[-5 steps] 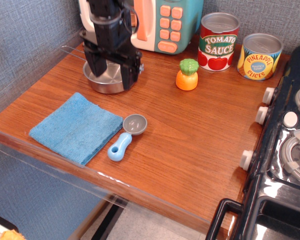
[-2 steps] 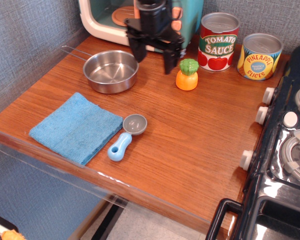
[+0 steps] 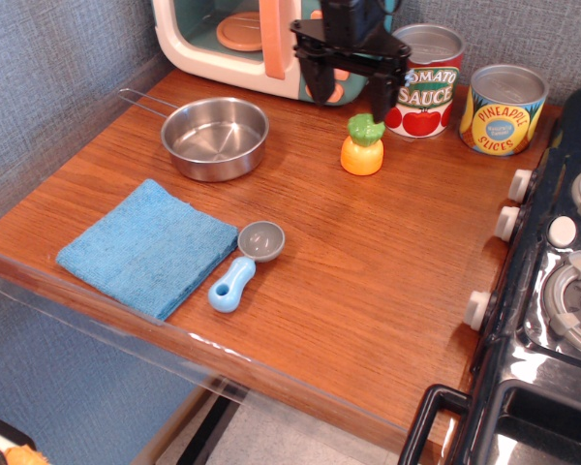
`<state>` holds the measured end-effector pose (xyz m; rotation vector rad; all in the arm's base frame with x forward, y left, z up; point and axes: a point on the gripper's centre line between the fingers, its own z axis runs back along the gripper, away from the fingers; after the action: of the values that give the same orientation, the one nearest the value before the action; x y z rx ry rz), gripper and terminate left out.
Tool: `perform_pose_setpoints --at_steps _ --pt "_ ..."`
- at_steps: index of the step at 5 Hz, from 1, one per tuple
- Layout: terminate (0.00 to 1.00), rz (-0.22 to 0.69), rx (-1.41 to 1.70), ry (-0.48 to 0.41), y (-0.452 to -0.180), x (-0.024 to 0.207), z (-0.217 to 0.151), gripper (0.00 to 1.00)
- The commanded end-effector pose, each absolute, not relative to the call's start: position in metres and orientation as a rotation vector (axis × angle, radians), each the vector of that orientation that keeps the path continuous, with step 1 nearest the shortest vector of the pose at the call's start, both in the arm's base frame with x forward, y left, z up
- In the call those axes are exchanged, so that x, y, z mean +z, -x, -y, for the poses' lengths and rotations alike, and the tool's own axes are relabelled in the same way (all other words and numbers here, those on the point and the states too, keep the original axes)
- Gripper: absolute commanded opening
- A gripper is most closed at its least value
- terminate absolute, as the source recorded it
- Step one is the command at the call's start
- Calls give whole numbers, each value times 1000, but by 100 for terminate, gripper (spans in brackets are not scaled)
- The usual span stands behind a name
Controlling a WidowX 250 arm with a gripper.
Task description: Move the yellow and green object to the right of the spoon.
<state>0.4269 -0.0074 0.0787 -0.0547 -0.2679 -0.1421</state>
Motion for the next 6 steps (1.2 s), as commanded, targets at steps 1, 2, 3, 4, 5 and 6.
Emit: perform_pose_setpoints --at_steps 1,2,3,4,5,6 --pt "0 260 -139 34 -434 76 13 100" --pt "0 220 -124 4 -435 61 8 100" --pt "0 201 -117 -9 -437 53 5 100" --pt "0 198 -112 -6 -439 52 4 100" --pt "0 194 -114 4 -441 49 6 100" --pt "0 205 -113 25 -441 48 7 0"
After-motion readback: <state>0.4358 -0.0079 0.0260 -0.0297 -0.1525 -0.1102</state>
